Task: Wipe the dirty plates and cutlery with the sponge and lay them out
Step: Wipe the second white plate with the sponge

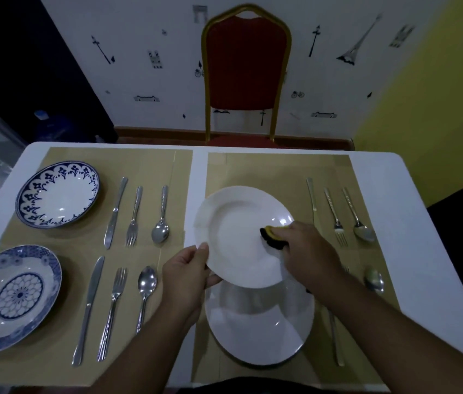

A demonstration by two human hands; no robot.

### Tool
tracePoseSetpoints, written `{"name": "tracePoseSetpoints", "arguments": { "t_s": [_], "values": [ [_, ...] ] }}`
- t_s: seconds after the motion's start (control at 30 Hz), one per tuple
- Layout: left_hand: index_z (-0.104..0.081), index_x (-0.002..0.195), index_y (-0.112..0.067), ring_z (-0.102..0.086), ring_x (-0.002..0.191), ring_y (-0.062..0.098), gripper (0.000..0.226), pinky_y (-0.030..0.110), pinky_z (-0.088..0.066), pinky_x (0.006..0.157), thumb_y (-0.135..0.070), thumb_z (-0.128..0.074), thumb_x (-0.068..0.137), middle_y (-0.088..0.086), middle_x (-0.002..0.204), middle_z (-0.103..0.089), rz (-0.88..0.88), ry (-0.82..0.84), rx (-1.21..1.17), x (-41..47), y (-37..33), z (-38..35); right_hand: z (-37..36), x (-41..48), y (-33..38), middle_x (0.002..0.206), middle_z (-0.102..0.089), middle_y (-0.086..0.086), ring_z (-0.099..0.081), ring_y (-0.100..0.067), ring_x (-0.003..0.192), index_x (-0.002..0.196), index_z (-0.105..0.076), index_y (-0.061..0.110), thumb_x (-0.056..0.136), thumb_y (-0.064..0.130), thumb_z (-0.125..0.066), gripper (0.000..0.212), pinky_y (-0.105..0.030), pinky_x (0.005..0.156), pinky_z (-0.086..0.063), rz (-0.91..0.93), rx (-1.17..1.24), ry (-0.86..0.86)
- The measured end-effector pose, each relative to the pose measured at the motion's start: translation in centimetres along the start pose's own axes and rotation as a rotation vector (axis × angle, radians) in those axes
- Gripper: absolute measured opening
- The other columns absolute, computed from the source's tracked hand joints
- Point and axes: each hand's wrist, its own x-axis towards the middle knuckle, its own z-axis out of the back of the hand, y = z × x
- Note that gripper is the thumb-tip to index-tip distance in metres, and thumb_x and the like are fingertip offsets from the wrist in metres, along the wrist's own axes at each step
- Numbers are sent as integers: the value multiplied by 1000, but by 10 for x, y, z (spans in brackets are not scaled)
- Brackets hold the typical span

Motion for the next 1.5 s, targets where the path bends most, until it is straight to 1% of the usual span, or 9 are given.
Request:
{"name": "tracePoseSetpoints", "arguments": {
  "t_s": [0.27, 0.43, 0.53, 0.7, 0.77, 0.83, 0.9, 1.13, 1.5],
  "values": [
    [-67, 87, 8, -69, 74, 31, 32, 36, -63, 63, -19, -58, 101, 21, 83, -68, 14, -107, 16, 80, -12, -49, 2, 57, -2, 90, -52, 0, -55, -23, 83, 113, -65, 27, 87, 11, -47, 36, -34, 60, -50, -68, 118, -115],
    [-64, 83, 10, -62, 63, 29, 38, 57, -61, 66, -23, -56, 100, 33, 81, -63, -7, -165, 145, 116, -7, -62, -16, 77, -3, 89, -49, 4, -53, -22, 87, 118, -63, 28, 86, 11, -46, 40, -34, 64, -50, -109, 90, -59],
    [-62, 73, 1, -62, 66, 28, 37, 39, -59, 57, -23, -52, 101, 20, 71, -61, 20, -159, 226, 125, -3, -62, -25, 84, -6, 91, -51, 3, -52, -21, 89, 116, -63, 29, 85, 10, -48, 40, -32, 62, -48, -112, 44, -22],
    [-63, 104, -6, -61, 89, 23, 24, 24, -45, 65, -25, -48, 98, 2, 89, -62, -209, -76, 682, 116, 4, -56, -34, 86, -7, 94, -52, 3, -50, -21, 94, 106, -63, 27, 80, 6, -47, 38, -31, 59, -43, -102, -8, 41],
    [-56, 120, -8, -57, 114, 29, 38, 31, -52, 87, -35, -46, 95, 10, 117, -62, -348, -6, 953, 110, 13, -51, -36, 86, -7, 93, -51, 4, -48, -21, 96, 101, -62, 26, 79, 6, -46, 34, -30, 57, -39, -104, -22, 49],
    [-37, 146, -7, -29, 146, 36, 61, 48, -33, 118, -46, -37, 99, 18, 156, -36, -394, 92, 1281, 104, 23, -46, -36, 85, -7, 95, -52, 4, -47, -20, 96, 105, -62, 27, 80, 7, -47, 35, -30, 58, -40, -105, -24, 43],
    [-20, 157, -9, -6, 155, 31, 69, 46, -12, 125, -50, -29, 103, 12, 167, -14, -412, 174, 1444, 100, 29, -44, -34, 81, -8, 97, -52, 4, -48, -19, 97, 110, -61, 29, 81, 8, -48, 38, -31, 60, -44, -97, -17, 35],
    [-23, 157, -12, -7, 155, 29, 68, 48, -10, 126, -53, -27, 103, 7, 167, -17, -585, 257, 1571, 76, 17, -59, -5, 55, -11, 96, -55, 4, -52, -19, 97, 113, -63, 30, 81, 13, -51, 39, -34, 65, -50, -117, 68, -53],
    [-20, 159, -12, -3, 155, 25, 66, 41, -4, 125, -50, -24, 105, 6, 168, -13, -803, 493, 1566, -11, 42, -160, 33, -41, -96, 127, -54, 6, -53, -19, 114, 127, -56, 37, 83, 11, -55, 51, -37, 82, -52, -358, 163, -211]
  ]
}}
